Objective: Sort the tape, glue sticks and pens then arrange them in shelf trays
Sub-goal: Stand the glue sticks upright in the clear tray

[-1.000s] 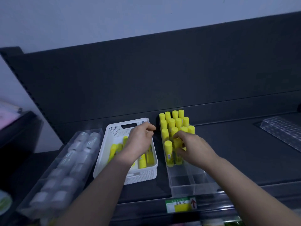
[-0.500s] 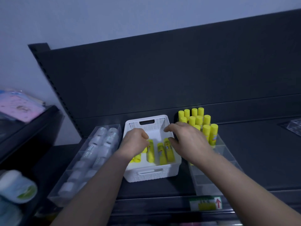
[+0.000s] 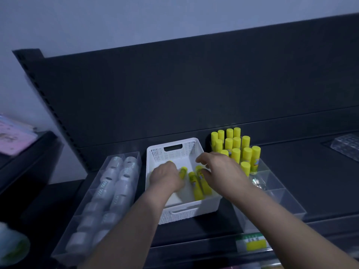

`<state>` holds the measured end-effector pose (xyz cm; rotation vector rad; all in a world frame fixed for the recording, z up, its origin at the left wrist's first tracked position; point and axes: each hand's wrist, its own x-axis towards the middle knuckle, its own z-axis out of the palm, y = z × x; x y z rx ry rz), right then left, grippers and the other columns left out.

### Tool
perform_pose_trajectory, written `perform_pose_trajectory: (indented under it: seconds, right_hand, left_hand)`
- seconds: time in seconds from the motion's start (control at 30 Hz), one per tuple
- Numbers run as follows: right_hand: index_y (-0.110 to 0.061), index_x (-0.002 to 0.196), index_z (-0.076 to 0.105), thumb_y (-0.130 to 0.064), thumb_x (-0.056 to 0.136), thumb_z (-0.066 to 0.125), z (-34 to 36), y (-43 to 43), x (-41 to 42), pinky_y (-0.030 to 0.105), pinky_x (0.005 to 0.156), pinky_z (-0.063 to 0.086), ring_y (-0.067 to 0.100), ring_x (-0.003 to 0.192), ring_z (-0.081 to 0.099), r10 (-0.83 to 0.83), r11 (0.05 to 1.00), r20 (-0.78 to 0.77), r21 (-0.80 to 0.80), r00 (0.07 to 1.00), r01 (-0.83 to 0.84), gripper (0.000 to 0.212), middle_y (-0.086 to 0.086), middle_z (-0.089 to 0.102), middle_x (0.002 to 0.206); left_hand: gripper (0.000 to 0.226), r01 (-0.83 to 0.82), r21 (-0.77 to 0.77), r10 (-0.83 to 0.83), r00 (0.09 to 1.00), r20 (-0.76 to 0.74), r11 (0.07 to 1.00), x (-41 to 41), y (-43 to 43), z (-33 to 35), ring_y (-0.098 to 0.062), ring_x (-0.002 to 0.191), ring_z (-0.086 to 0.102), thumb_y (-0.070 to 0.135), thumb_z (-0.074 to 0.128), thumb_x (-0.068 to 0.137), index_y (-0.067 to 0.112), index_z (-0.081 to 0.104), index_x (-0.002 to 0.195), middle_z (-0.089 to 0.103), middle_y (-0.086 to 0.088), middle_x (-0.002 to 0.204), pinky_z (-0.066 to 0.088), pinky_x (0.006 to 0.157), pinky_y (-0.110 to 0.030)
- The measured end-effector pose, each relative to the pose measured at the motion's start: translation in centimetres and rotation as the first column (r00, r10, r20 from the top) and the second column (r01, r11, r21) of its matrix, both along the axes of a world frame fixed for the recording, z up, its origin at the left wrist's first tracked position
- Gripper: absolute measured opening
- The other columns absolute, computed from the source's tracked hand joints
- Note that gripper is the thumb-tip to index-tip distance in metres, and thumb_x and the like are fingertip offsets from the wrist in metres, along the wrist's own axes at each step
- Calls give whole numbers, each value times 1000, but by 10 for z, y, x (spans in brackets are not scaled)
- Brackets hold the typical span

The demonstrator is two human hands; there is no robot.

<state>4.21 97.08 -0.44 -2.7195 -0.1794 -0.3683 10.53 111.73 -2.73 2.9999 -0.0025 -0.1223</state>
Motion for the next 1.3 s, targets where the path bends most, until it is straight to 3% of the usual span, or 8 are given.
perform_pose_trajectory:
  seconds: [0.23, 0.4, 0.53, 0.63, 0.83, 1.0, 1.13, 1.3]
  right_hand:
    - [-13, 113, 61, -7, 87, 52, -16, 39, 28, 35, 84, 49, 31, 109, 59, -142, 968, -285, -241, 948, 72, 28, 11, 60, 118]
    - [-11, 118, 55, -22, 77, 73, -26, 58, 39, 31, 86, 49, 26, 114, 57, -206, 918, -414, -396, 887, 28, 46, 9, 57, 122]
    - [-12, 120, 51, -17, 81, 66, -36, 69, 45, 32, 90, 47, 27, 118, 53, -224, 923, -419, -381, 880, 53, 42, 9, 57, 124]
    - [-11, 116, 52, -14, 83, 57, -29, 72, 43, 31, 85, 47, 29, 113, 56, -209, 947, -347, -305, 914, 101, 33, 10, 58, 120]
    - [-19, 114, 62, -16, 81, 58, 22, 48, 26, 30, 75, 42, 26, 103, 58, -198, 978, 30, 69, 980, 196, 33, 5, 65, 110]
    - [-22, 116, 62, -21, 88, 59, 59, -9, -13, 33, 82, 42, 22, 102, 58, -289, 947, 316, 236, 904, 220, 28, -1, 63, 111]
    - [-18, 116, 63, -17, 88, 59, 62, -66, -38, 34, 86, 44, 23, 105, 59, -349, 925, 372, 286, 860, 252, 28, 0, 62, 113]
    - [-20, 118, 62, -18, 88, 59, 47, -126, -58, 36, 83, 46, 26, 105, 58, -381, 919, 277, 216, 882, 329, 31, 3, 62, 110]
  left_hand:
    - [24, -3, -322, 92, 961, 262, 947, -2, 47, 29, -23, 92, 65, 22, 61, 83, 17, 62, 106, 65, -1, 105, 39, 67, -24]
    - [24, 47, -445, 106, 944, 313, 894, 7, 66, 22, -22, 100, 60, 26, 65, 81, 20, 62, 104, 64, -1, 108, 48, 83, -31]
    - [23, 87, -483, 89, 940, 330, 871, 11, 74, 18, -20, 98, 60, 24, 65, 79, 21, 62, 101, 63, 0, 106, 50, 82, -32]
    - [20, 143, -525, 80, 921, 380, 839, 13, 78, 20, -17, 91, 61, 19, 64, 79, 20, 62, 98, 60, 1, 104, 50, 79, -30]
    - [23, 316, -604, 84, 838, 539, 732, 1, 58, 46, -14, 88, 61, 12, 62, 81, 19, 64, 103, 54, 4, 104, 42, 75, -17]
    - [24, 447, -620, 33, 795, 606, 645, -19, 3, 68, -14, 90, 61, 12, 61, 85, 19, 61, 108, 63, 3, 105, 50, 85, -30]
    - [23, 518, -618, -31, 780, 625, 591, -33, -52, 75, -16, 95, 62, 13, 61, 87, 18, 61, 109, 65, 2, 103, 50, 88, -35]
    - [22, 525, -580, -167, 814, 557, 623, -44, -112, 66, -19, 99, 61, 16, 60, 88, 19, 62, 109, 65, 0, 107, 51, 89, -39]
